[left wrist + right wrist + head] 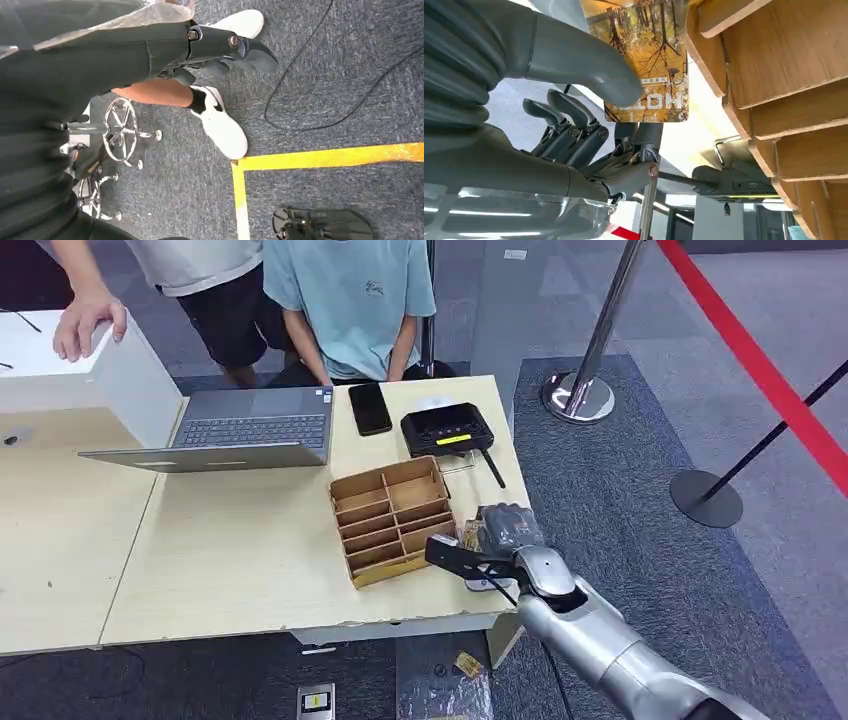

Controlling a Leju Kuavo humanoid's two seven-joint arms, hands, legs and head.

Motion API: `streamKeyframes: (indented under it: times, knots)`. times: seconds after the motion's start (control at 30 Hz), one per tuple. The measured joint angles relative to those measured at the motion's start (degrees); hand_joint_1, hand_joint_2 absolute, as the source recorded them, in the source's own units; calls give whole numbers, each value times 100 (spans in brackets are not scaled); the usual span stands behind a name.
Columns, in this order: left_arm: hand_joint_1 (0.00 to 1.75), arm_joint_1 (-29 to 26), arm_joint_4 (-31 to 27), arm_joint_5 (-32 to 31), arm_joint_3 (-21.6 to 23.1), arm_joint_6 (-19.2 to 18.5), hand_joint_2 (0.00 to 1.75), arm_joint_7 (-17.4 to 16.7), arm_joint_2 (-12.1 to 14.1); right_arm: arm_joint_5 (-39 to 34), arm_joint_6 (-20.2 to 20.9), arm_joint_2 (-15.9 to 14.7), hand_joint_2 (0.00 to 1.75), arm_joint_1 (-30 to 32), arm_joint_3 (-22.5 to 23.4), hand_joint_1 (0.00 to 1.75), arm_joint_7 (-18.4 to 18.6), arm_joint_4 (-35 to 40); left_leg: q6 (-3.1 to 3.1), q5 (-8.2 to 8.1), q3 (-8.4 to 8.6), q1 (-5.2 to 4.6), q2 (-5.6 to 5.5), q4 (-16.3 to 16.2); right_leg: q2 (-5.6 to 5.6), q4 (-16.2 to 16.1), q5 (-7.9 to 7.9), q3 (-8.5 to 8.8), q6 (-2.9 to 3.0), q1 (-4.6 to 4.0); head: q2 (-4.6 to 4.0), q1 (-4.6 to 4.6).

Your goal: Pass the card to the sensor for recognition and then transmit it.

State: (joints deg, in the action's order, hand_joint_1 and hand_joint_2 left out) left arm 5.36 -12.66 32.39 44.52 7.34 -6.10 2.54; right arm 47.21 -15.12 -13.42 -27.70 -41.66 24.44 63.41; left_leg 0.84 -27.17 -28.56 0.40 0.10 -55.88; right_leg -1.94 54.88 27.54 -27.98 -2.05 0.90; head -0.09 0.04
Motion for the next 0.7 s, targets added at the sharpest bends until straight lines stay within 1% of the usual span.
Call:
streamKeyframes:
  times: [0.5, 0.7]
  knots:
    - [0, 0, 0, 39, 46, 0, 175, 9, 0, -79, -72, 22, 175, -159, 2, 175, -33, -9, 0, 0, 0, 0, 2, 0, 0, 0, 0, 0, 0, 0, 0, 0]
    - [0, -2, 0, 53, 87, 0, 175, 55, 0, -92, 11, 13, 175, -375, 17, 175, -33, 61, 0, 0, 0, 0, 2, 0, 1, 1, 0, -1, 0, 0, 0, -2]
